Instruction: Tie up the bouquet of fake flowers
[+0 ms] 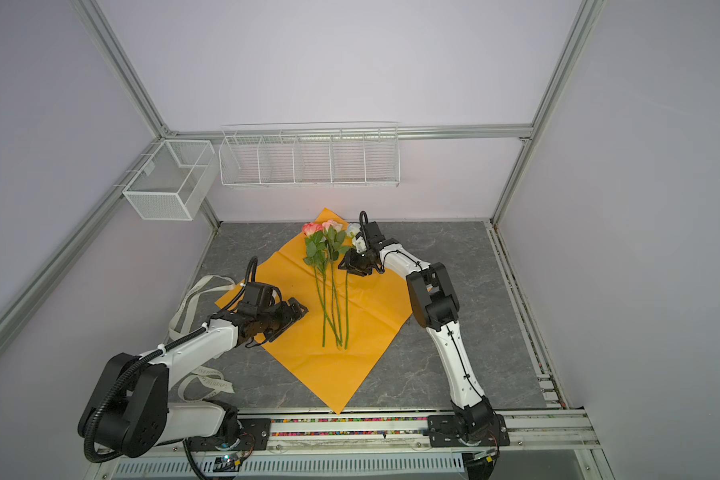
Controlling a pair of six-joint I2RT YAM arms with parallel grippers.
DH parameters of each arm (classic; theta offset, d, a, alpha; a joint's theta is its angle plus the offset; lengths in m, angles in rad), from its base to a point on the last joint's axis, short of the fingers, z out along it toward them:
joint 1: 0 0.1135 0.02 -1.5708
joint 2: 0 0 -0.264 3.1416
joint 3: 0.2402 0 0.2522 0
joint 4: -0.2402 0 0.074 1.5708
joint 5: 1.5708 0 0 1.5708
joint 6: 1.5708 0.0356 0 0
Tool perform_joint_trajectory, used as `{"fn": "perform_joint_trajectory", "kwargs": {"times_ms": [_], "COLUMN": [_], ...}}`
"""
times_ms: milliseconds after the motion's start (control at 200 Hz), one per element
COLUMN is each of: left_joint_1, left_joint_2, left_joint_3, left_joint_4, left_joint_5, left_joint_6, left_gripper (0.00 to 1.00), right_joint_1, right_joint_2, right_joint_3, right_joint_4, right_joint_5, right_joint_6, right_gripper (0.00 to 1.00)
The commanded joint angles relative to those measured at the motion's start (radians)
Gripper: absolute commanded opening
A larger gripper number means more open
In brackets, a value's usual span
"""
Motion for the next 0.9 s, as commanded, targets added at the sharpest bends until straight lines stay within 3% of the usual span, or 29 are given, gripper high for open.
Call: {"fn": "perform_joint_trajectory", "kwargs": {"times_ms": [0, 425, 665, 895], "left_joint_1": [0.003, 0.003, 0.003, 0.003], "left_joint_2": [0.025, 0.043, -0.046, -0.135], "left_joint_3": [-0.016, -0.031, -0.018, 0.015], "left_joint_4": [0.044, 0.059, 0.018, -0.073], "left_joint_5": [0.002, 0.011, 0.022, 0.031], "left_joint_6": [-0.003, 0.0, 0.01, 0.036], "left_gripper": [0.92, 0.91, 0.92, 0.92], "right_joint_1": [0.016, 0.019, 0.007, 0.001], "right_joint_2": [0.037, 0.032, -0.124, -0.37], "right_joint_3": [0.042, 0.088, 0.016, -0.251], "right_joint_4": [-0.035, -0.114, -0.161, -0.157], "right_joint_5": [-0.015, -0.027, -0.01, 0.064], "right_joint_6": [-0.021, -0.089, -0.18, -0.208], "right_gripper": [0.45, 0.45, 0.52, 0.58]}}
